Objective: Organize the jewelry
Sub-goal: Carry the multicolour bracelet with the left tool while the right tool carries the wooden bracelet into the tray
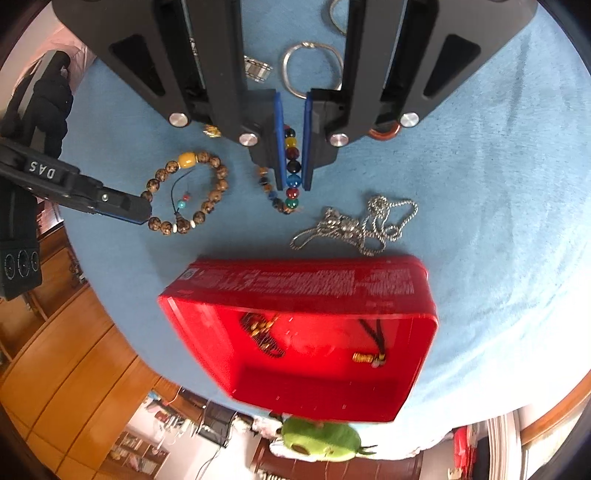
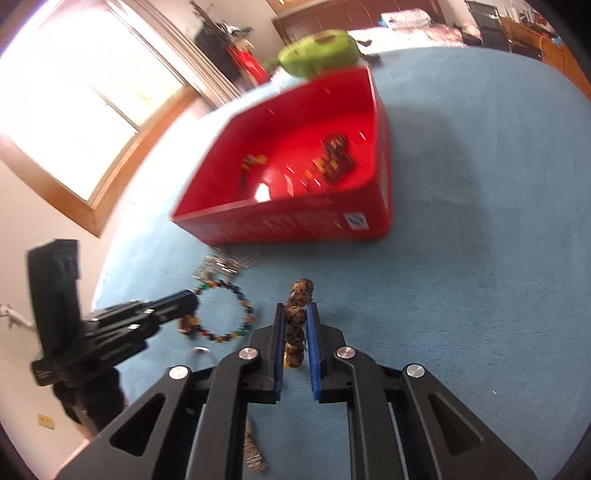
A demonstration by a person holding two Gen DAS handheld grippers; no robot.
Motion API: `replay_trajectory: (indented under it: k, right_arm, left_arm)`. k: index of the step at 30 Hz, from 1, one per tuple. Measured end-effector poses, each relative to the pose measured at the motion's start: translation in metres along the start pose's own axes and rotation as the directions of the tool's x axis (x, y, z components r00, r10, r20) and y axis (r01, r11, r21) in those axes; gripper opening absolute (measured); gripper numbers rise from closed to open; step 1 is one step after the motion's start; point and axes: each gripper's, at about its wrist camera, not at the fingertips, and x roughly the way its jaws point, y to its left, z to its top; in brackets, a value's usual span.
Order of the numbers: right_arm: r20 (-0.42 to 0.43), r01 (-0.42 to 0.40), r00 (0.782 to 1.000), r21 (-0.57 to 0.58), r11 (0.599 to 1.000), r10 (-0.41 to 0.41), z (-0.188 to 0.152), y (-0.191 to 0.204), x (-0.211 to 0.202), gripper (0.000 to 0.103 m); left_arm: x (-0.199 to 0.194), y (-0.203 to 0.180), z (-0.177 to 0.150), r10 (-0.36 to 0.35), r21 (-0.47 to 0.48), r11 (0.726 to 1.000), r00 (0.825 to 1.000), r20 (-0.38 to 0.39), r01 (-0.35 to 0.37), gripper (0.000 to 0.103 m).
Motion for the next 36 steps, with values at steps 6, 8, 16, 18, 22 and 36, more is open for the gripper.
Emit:
replay_trajectory:
  k: [6, 8, 16, 18, 22, 36]
  right_arm:
    - [0.031, -0.039, 0.999, -0.018, 0.999, 0.040, 0.007, 0.011, -0.021, 0.011]
    - [0.033, -0.042, 0.999, -0.019, 0.999, 0.042, 0.012, 0.014, -0.025, 0.011]
    - [0.077, -0.051, 0.995, -0.061, 0.997, 0.056, 0.051, 0.036, -0.046, 0.011]
    - [0.099, -0.048, 0.994, -0.066, 0.997, 0.055, 0.061, 0.039, -0.050, 0.011]
    - [0.146, -0.029, 0.989, -0.059, 0.998, 0.037, 0.089, 0.042, -0.053, 0.011]
    - [0.089, 0.023, 0.996, -0.015, 1.000, -0.021, 0.157, 0.018, 0.042, 0.011]
  left_arm:
    - [-0.028, -0.009, 0.009, 0.000, 0.021, 1.000, 0.998, 0.061, -0.001, 0.006]
    - [-0.034, -0.011, 0.013, 0.005, 0.025, 1.000, 0.997, 0.073, -0.007, 0.006]
    - [-0.064, -0.014, 0.047, 0.000, 0.036, 0.999, 0.989, 0.149, -0.005, 0.006]
    - [-0.069, -0.014, 0.061, -0.008, 0.031, 1.000, 0.985, 0.171, 0.003, 0.006]
    - [-0.070, -0.014, 0.083, -0.012, 0.016, 1.000, 0.978, 0.209, 0.009, 0.006]
    - [0.010, 0.007, 0.154, 0.042, -0.032, 0.999, 0.986, 0.159, -0.038, 0.006]
